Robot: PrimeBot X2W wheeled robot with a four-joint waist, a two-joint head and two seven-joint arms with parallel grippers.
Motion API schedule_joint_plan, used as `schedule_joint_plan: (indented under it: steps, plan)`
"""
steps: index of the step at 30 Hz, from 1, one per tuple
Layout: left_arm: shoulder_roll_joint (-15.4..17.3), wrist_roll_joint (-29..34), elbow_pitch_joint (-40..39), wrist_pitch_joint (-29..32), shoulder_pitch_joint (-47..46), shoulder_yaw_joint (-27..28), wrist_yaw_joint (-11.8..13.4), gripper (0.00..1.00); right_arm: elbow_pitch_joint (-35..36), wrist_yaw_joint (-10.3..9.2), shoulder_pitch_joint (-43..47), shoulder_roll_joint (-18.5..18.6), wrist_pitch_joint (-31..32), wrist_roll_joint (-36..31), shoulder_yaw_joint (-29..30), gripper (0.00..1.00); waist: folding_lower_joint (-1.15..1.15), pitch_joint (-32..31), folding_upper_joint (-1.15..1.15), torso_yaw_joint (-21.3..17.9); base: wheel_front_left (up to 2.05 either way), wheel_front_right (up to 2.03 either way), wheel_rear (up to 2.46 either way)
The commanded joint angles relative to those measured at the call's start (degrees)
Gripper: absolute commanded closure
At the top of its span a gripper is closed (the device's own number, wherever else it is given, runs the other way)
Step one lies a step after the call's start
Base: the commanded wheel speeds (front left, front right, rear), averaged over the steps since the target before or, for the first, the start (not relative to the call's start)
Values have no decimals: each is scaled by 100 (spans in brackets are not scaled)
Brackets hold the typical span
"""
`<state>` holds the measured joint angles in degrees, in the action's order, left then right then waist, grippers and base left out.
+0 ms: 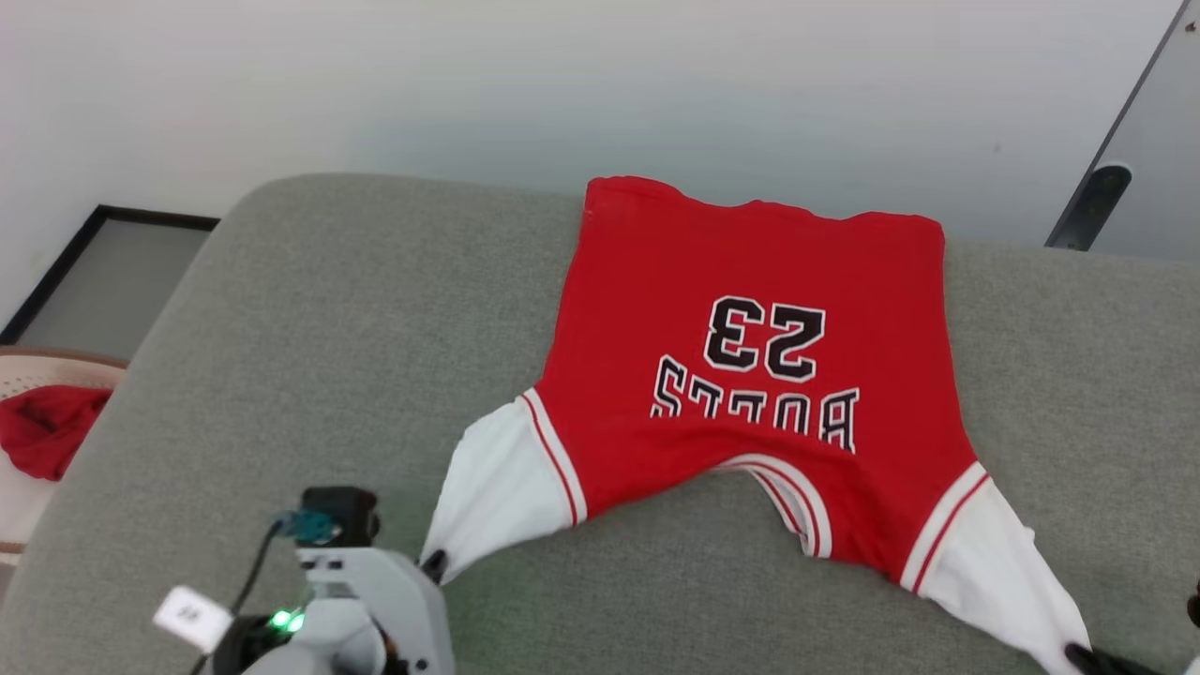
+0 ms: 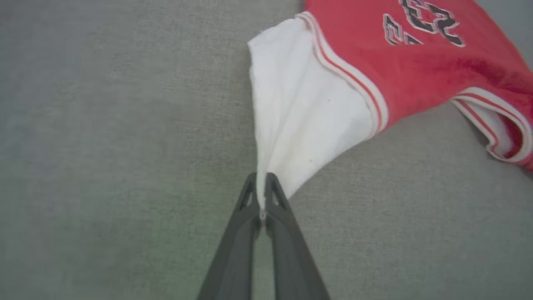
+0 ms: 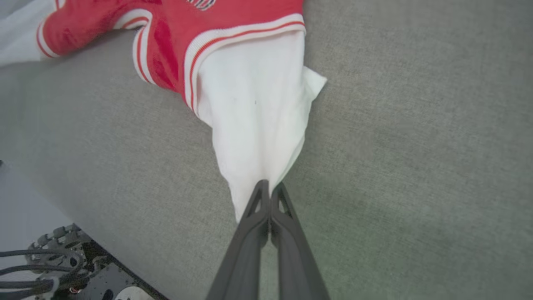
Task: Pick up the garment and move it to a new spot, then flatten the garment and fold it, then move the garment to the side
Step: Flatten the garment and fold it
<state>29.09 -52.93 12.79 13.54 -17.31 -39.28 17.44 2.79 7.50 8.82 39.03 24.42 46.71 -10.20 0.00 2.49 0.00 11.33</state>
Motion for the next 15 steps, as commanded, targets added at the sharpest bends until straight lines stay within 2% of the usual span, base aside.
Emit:
schedule_joint_plan:
  steps: [1,7,10,11,12,15]
  plan:
    - [213,-28,-534,151,271,53,293,100,231,-2,233,16,240,69,229,100,0,69,0,-39,0,0,0]
    - [916,-22,-2001,605,811,234,1113,100,808,-2,818,122,1072,234,987,100,0,174,0,-105,0,0,0]
    - [1202,-55,-2537,789,990,352,1430,100,1007,-2,1007,128,1454,226,1357,100,0,221,0,-138,0,0,0]
    - [1202,-55,-2537,789,990,352,1430,100,1007,-2,1007,128,1454,226,1357,100,0,221,0,-138,0,0,0]
    - [1368,-48,-2816,919,1080,367,1582,100,1124,-2,1072,88,1653,184,1565,100,0,258,0,-156,0,0,0]
    - [1424,-78,-3019,978,1140,403,1700,100,1231,-2,1084,22,1783,112,1694,100,0,307,0,-162,0,0,0]
